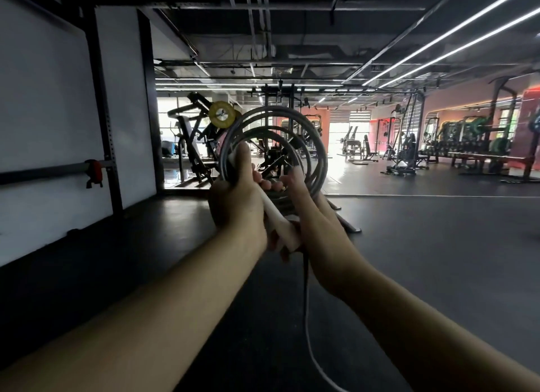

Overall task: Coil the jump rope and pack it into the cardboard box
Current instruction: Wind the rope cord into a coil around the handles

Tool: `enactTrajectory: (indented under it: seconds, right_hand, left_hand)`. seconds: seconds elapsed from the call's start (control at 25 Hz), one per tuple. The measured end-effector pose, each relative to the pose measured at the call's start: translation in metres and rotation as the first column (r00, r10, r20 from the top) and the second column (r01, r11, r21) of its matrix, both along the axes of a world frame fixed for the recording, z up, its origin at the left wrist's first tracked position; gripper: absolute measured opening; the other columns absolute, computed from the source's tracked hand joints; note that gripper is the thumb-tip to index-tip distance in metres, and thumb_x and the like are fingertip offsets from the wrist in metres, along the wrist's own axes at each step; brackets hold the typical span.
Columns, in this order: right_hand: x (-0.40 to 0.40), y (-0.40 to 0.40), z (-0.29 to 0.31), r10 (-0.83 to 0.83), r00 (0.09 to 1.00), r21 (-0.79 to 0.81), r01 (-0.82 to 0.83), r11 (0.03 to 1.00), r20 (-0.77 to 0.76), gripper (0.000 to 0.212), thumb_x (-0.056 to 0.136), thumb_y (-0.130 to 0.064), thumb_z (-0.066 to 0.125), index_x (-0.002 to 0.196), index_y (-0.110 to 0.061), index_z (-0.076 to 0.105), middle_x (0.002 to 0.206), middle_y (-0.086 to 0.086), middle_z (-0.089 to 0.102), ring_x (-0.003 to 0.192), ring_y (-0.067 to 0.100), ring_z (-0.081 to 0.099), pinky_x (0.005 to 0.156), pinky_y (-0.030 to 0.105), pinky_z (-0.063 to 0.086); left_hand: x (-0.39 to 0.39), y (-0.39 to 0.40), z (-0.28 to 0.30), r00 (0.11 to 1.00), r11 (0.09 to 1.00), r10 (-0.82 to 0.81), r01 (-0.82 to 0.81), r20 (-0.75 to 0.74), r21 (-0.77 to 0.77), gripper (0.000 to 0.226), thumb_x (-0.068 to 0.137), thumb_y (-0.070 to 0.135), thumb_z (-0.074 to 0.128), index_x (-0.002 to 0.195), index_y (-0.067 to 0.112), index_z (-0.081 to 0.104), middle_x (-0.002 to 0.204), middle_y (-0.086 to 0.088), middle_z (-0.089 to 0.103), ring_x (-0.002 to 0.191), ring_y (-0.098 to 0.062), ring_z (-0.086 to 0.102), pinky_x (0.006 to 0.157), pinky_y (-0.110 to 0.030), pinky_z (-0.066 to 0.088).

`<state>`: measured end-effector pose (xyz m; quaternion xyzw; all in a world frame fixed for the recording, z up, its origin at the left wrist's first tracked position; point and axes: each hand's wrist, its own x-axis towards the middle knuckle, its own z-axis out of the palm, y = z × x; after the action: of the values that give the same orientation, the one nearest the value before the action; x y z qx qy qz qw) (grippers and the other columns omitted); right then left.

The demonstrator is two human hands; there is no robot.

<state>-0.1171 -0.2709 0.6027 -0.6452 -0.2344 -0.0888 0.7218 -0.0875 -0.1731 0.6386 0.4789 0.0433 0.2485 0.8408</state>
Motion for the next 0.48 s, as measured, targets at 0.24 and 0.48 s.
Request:
enactTrajectory:
  seconds: [0.24, 0.48]
  right_hand:
    - [0.012, 0.017, 0.005, -0.199, 0.974, 0.122, 0.211, 0.970, -0.106, 0.038, 0.102, -0.040, 0.058, 0.073, -0.017, 0.063, 0.047, 0.001, 0.052, 0.029, 0.016, 0.038, 0.036, 0.018, 0.030]
    - [0.022, -0.029, 0.038, -0.260, 0.959, -0.443, 0.284, 0.850, 0.117, 0.034, 0.100, -0.027, 0.059, 0.087, 0.003, 0.064, 0.063, 0.014, 0.059, 0.029, 0.011, 0.041, 0.032, 0.019, 0.033]
  left_hand:
    - [-0.004, 0.004, -0.017, 0.996, 0.996, 0.083, -0.083, -0.020, 0.046, 0.051, 0.087, 0.065, 0.060, 0.061, 0.022, 0.065, 0.054, 0.008, 0.066, 0.051, -0.005, 0.062, 0.057, -0.026, 0.045]
    - [-0.001, 0.065, -0.010, 0.919, 0.894, -0.390, 0.365, 0.051, 0.260, 0.008, 0.082, 0.015, 0.074, 0.090, 0.014, 0.071, 0.072, 0.002, 0.075, 0.072, -0.015, 0.071, 0.067, -0.028, 0.057]
